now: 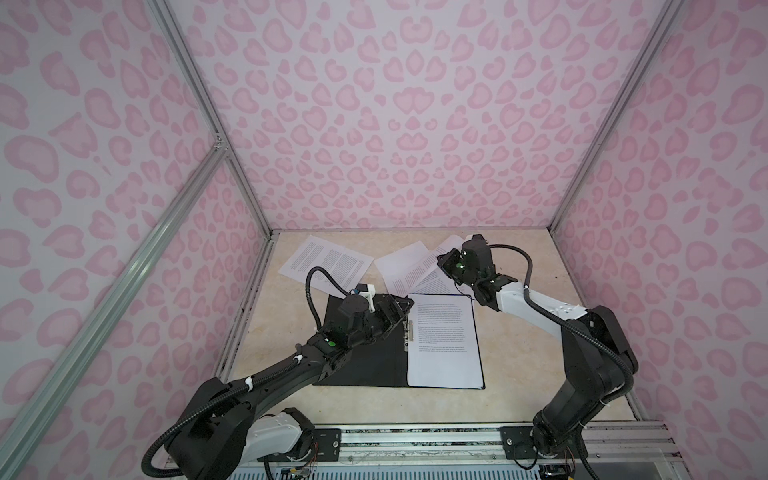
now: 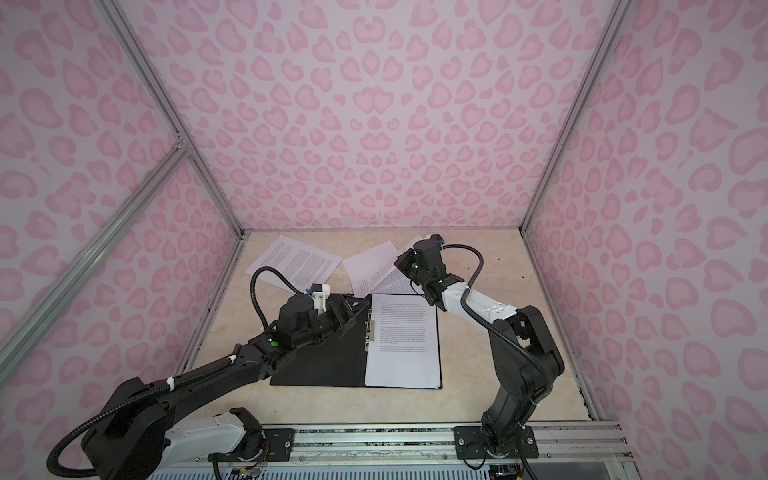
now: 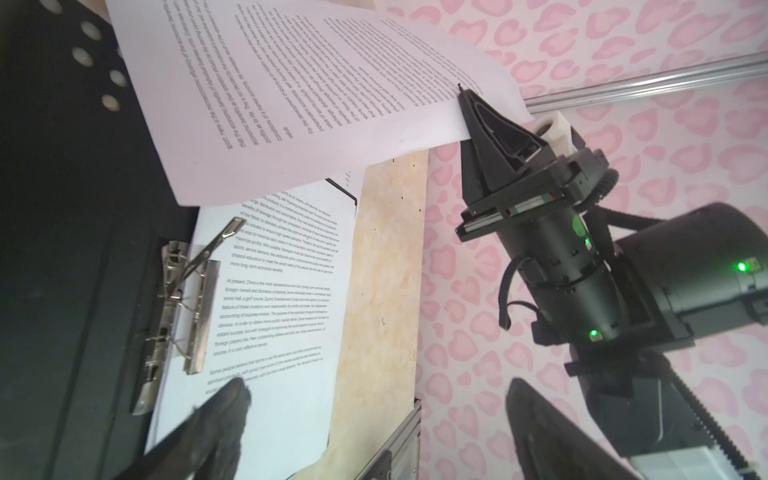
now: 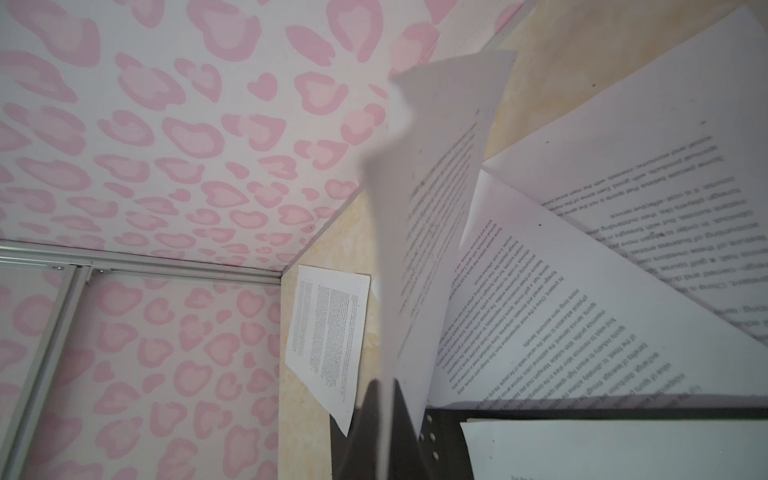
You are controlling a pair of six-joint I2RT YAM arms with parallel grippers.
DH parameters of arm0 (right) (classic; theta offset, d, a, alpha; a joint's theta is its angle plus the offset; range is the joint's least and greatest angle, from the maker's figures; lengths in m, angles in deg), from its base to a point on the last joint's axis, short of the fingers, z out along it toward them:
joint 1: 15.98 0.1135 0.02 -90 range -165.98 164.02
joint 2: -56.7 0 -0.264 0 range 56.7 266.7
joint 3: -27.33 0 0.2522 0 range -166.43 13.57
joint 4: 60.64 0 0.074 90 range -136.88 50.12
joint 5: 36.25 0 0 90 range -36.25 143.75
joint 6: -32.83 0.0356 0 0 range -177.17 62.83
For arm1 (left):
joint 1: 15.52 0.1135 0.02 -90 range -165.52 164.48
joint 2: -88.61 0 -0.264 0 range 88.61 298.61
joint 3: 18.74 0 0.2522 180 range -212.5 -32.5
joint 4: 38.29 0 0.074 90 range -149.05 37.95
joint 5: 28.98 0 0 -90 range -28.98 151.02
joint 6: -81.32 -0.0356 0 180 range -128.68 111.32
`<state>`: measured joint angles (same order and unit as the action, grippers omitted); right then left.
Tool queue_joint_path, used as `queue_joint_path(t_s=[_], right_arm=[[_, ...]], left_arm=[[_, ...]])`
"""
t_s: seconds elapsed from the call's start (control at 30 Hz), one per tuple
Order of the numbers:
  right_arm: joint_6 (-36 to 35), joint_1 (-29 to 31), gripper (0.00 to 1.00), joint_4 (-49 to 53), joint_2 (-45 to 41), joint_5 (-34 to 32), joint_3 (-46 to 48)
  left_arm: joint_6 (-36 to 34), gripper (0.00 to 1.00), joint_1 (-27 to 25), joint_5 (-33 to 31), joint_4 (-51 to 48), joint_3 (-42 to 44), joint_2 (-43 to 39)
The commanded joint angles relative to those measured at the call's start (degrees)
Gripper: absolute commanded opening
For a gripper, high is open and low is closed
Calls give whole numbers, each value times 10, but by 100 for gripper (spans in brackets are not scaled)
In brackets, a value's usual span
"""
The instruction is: Put the files into the folder
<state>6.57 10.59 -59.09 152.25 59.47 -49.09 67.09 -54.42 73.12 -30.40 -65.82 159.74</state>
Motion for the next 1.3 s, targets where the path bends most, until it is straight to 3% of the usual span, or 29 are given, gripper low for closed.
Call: queue_joint_path(t_s=[0.0,0.37,0.67,1.03,1.17,1.2,1.27], right_arm=[[36,8,0,-34,-25,-49,32],[57,22,0,-75,-76,-43,120],[55,24,0,-106,-102,-28,161],[57,27,0,-121,-194,-33,255],[33,28,0,-79,-258,-39,279],[21,28,4,-69,-276,-38,287],[-25,28,37,-18,-319,-46,289]], left_arm=[[98,98,-15,-58,103,7,31],[234,99,-24,-77,268,-5,176],[288,86,-29,-102,336,-23,256],[310,40,-29,-113,365,-55,309],[285,12,-31,-111,370,-59,308],[263,6,-33,-107,362,-66,303],[223,3,-35,-89,345,-82,295]])
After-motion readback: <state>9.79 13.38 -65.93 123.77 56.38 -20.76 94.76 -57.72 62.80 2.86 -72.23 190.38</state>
